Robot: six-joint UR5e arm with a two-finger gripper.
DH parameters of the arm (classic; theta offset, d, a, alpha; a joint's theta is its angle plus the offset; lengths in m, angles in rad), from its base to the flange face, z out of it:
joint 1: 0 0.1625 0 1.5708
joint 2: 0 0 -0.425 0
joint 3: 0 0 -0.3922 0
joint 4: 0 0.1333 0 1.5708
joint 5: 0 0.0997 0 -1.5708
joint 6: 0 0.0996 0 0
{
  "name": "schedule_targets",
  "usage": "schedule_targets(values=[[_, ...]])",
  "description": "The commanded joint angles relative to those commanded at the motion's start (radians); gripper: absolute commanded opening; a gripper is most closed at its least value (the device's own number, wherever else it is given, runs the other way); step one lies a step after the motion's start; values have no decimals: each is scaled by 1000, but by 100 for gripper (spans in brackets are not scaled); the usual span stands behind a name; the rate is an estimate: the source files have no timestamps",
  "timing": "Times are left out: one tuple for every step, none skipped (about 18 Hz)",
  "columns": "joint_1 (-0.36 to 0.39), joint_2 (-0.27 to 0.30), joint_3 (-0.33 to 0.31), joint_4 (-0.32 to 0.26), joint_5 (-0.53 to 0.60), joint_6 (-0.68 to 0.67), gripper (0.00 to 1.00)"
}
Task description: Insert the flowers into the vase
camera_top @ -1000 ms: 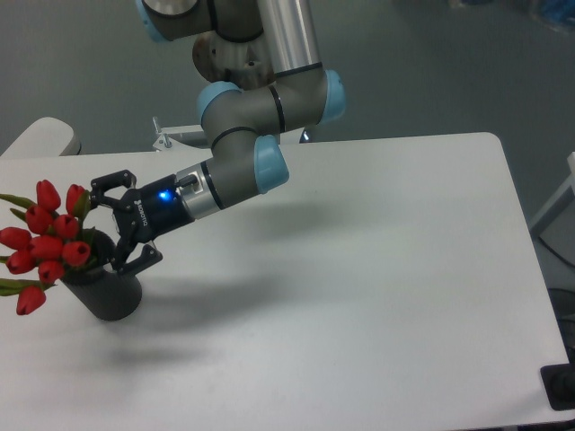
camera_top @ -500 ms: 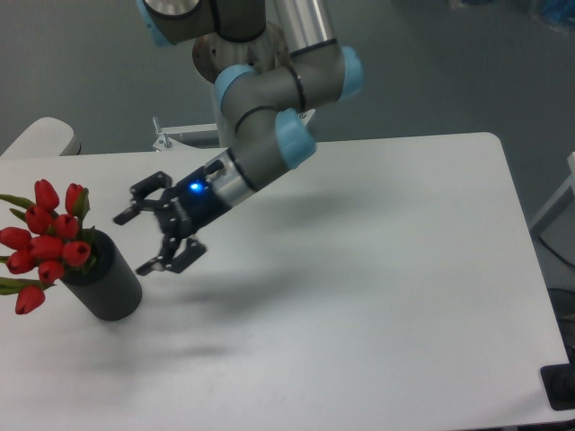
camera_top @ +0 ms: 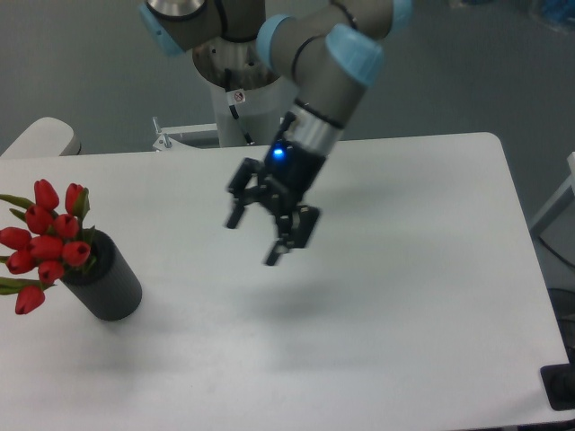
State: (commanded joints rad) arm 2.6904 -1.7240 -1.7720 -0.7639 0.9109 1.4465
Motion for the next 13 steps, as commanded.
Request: schedule_targets(values=[[9,-8,22,2,28,5,100],[18,-23,46,0,58,11,100],[25,-34,69,0,90,26,100],[28,-46,92,0,126,46,100],[32,-60,117,-2,166,75,100],[35,-71,135,-3,201,104,100],[40,-80,150,-5,227,127,100],[45,-89,166,-14,236,161,100],[55,-97,181,-31,238,205,100],[71,-103,195,-52,238,253,100],[83,-107,207,-73,240,300,100],[89,-112,220,-101,249,333,100],[92,-115,233,-133,258,354,100]])
